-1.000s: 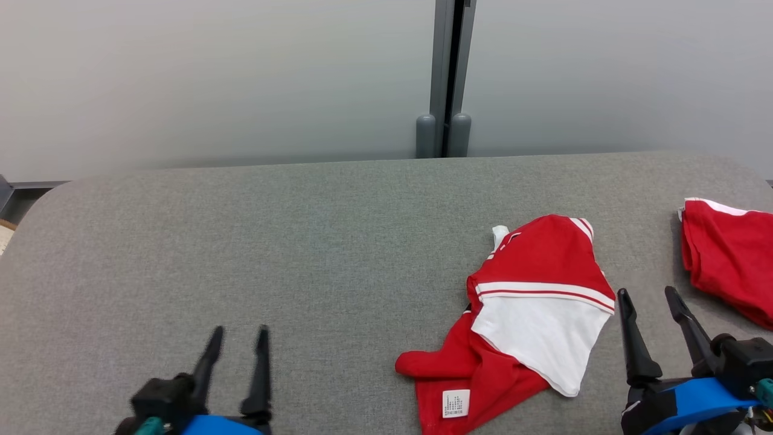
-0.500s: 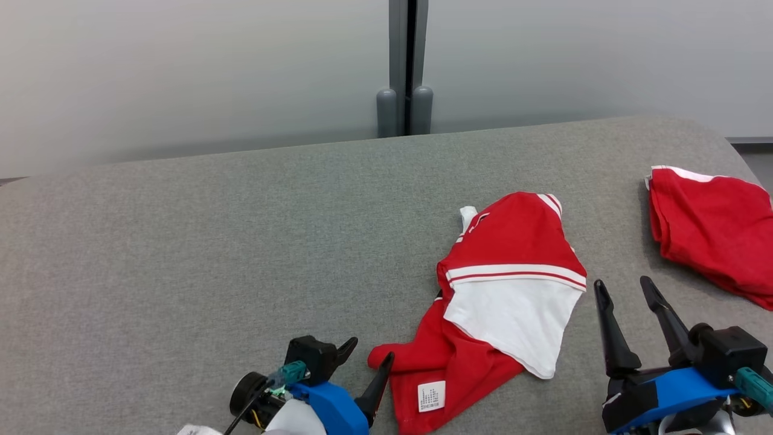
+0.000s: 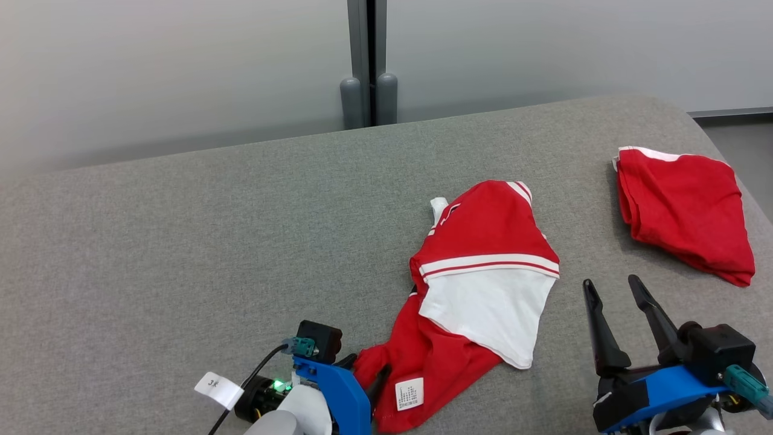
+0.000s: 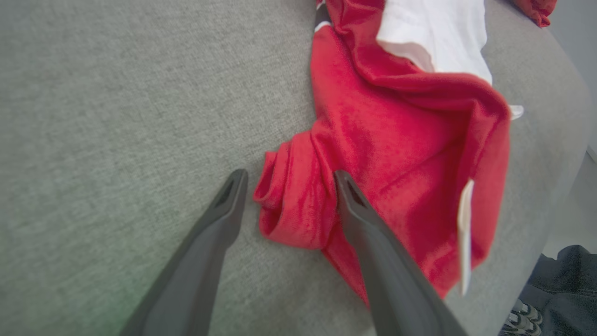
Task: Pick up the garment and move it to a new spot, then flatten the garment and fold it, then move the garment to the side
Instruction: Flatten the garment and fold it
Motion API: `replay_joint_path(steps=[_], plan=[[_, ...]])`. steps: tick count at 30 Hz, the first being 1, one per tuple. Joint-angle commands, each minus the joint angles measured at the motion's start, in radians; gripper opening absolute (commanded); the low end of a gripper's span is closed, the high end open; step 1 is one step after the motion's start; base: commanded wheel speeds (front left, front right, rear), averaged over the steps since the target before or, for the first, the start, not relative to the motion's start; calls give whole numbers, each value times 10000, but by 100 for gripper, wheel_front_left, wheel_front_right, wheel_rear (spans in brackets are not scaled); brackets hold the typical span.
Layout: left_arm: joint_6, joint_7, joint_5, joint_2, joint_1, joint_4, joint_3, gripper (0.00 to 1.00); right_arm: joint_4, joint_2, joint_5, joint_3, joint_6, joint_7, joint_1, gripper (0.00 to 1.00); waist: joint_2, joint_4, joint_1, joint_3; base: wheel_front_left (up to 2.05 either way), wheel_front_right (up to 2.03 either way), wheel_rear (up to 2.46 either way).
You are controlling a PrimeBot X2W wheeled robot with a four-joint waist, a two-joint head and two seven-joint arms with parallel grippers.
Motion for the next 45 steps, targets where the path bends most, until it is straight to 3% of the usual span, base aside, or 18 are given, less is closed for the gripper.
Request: replay_joint_path(steps=[1,3,7,13,22,29,30,31,32,39,45], plan=[[-23,284,-59,-34,5,239,-122,76,3,0,35,5,2,-59,-89,100,0,-21,-1,6,0,0,0],[-29,491,-143,-106,-13,347,-196,0,-5,0,31,-28,2,-59,-98,100,0,-34,-1,3,0,0,0],[234,-118,-300,-143,-189,80,210,0,-53,0,9,-122,2,-45,-41,100,0,52,-1,-34,0,0,0],[1311,-1502,-359,387,-483,-605,1300,0,-135,-1,62,-128,2,-46,7,100,0,466,-1,-91,0,0,0],[1743,-1758,-508,1402,-1296,-626,2221,0,-162,-1,134,33,2,-49,-208,100,0,606,-1,118,0,0,0],[2166,-2363,-281,1687,-2110,90,2587,0,-116,-1,136,68,2,-27,-337,100,0,472,-1,345,0,0,0],[2193,-2426,-276,1673,-2178,235,2598,16,-110,-1,138,75,2,-22,-359,100,0,460,-1,362,0,0,0],[2209,-2506,-250,1651,-2241,362,2596,66,-105,-1,140,80,2,-15,-375,100,0,448,-1,380,0,0,0],[2179,-2594,-238,1625,-2310,480,2597,100,-100,-1,148,92,2,-6,-384,100,0,439,-1,392,0,0,0],[1722,-3682,-670,1250,-1888,725,2850,100,-103,-1,178,-3,2,61,-363,100,0,605,-1,292,0,0,0],[1373,-4470,-594,1222,-1079,-13,3119,100,-93,-3,131,-83,2,171,-133,100,0,934,-1,-36,0,0,0]])
